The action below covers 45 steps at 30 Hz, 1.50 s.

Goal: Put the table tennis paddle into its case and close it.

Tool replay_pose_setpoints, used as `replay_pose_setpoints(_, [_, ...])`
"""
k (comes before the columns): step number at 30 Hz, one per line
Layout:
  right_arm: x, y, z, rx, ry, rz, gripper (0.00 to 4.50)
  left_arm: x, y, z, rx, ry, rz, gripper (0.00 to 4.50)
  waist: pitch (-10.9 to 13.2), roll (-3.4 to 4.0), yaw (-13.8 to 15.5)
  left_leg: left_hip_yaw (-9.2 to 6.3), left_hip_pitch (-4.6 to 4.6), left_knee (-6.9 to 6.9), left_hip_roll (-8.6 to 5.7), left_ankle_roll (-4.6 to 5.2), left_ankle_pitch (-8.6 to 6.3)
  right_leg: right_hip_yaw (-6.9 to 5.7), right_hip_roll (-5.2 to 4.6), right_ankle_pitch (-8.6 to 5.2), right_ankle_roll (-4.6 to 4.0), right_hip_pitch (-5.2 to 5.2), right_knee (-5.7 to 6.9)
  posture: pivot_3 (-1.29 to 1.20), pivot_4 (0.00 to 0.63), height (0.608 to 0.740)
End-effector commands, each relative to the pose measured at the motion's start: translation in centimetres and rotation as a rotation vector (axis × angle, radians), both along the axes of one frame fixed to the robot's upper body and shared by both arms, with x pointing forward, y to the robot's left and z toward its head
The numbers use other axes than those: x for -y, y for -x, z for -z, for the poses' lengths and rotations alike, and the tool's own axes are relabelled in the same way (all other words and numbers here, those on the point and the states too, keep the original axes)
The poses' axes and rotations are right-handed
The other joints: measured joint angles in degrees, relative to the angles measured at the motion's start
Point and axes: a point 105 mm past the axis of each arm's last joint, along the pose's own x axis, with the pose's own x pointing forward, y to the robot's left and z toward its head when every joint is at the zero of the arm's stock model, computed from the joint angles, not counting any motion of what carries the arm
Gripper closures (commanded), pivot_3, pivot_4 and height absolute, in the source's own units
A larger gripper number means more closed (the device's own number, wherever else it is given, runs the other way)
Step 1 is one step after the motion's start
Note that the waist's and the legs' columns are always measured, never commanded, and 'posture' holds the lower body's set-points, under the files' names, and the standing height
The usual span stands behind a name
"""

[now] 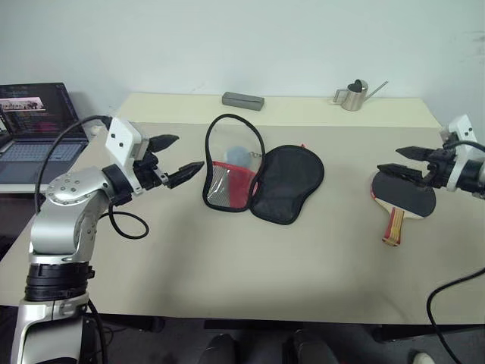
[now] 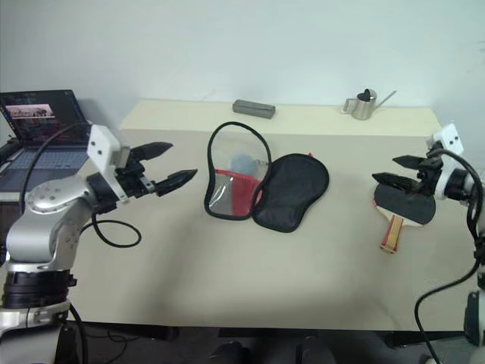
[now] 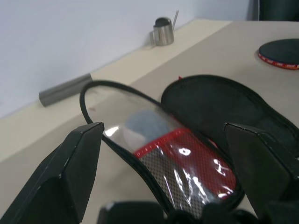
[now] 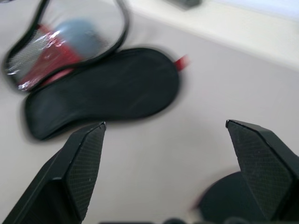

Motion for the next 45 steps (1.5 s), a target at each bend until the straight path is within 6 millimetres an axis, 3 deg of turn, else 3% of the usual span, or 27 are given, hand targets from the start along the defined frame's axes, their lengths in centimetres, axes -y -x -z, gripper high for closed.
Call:
replay_pose_setpoints(1, [-2.9, 1.2, 0.4, 0.004, -0.036, -0.073, 0.0, 0.2, 0.3, 0.8, 0.007, 0.002, 0.004, 0.03, 0.0, 0.0, 0.0, 0.01, 0.0, 0.01, 0.0, 0.0, 0.0, 0.01, 0.0, 0.0, 0.0, 0.0, 0.01, 0.0, 0.15, 0.74])
replay_pose_setpoints(4, [-5.8, 2.6, 2.9, -0.044, -0.099, -0.113, 0.0, 0.6, 0.8, 2.8, -0.035, -0.003, 0.007, 0.03, 0.0, -0.01, -0.1, 0.0, 0.1, 0.01, 0.0, 0.0, 0.0, 0.02, -0.02, 0.0, 0.0, 0.1, 0.02, 0.0, 0.15, 0.74])
replay_pose_setpoints(11, [-11.4, 6.4, 3.9, -0.115, -0.213, -0.273, 0.0, -0.3, 2.7, 4.6, -0.133, 0.017, 0.039, 0.03, 0.0, -0.02, 0.1, -0.11, 0.08, 0.03, -0.03, -0.03, 0.02, -0.05, -0.04, 0.0, 0.0, 0.1, 0.03, 0.0, 0.15, 0.74])
replay_pose_setpoints(21, [-16.5, 6.5, 6.1, -0.107, -0.221, -0.327, 0.0, 0.9, 5.1, 8.7, -0.229, 0.074, 0.044, 0.03, 0.0, -0.04, 0.1, -0.2, 0.16, 0.02, -0.04, -0.03, 0.02, -0.1, -0.05, -0.02, -0.04, 0.22, 0.0, 0.0, 0.15, 0.74])
replay_pose_setpoints(28, [-16.2, 7.0, 6.9, -0.111, -0.21, -0.355, 0.0, 2.8, 5.2, 9.4, -0.244, 0.105, 0.076, 0.03, 0.0, -0.08, 0.4, -0.21, 0.17, 0.02, -0.07, -0.04, 0.02, -0.16, -0.08, -0.03, -0.04, 0.25, -0.03, 0.0, 0.15, 0.74])
replay_pose_setpoints(39, [-16.9, 7.0, 7.2, -0.1, -0.211, -0.388, 0.0, 3.0, 5.2, 8.9, -0.243, 0.078, 0.097, 0.03, 0.0, -0.07, 0.1, -0.22, 0.23, 0.01, -0.04, -0.04, 0.02, -0.17, -0.04, -0.04, -0.08, 0.26, 0.01, 0.0, 0.15, 0.74])
replay_pose_setpoints(45, [-16.4, 6.1, 5.4, -0.062, -0.274, -0.352, 0.0, 3.7, 4.7, 8.0, -0.227, 0.052, 0.141, 0.03, 0.0, -0.08, 0.1, -0.22, 0.24, 0.01, -0.04, -0.04, 0.02, -0.17, -0.03, -0.04, -0.08, 0.27, 0.02, 0.0, 0.15, 0.74])
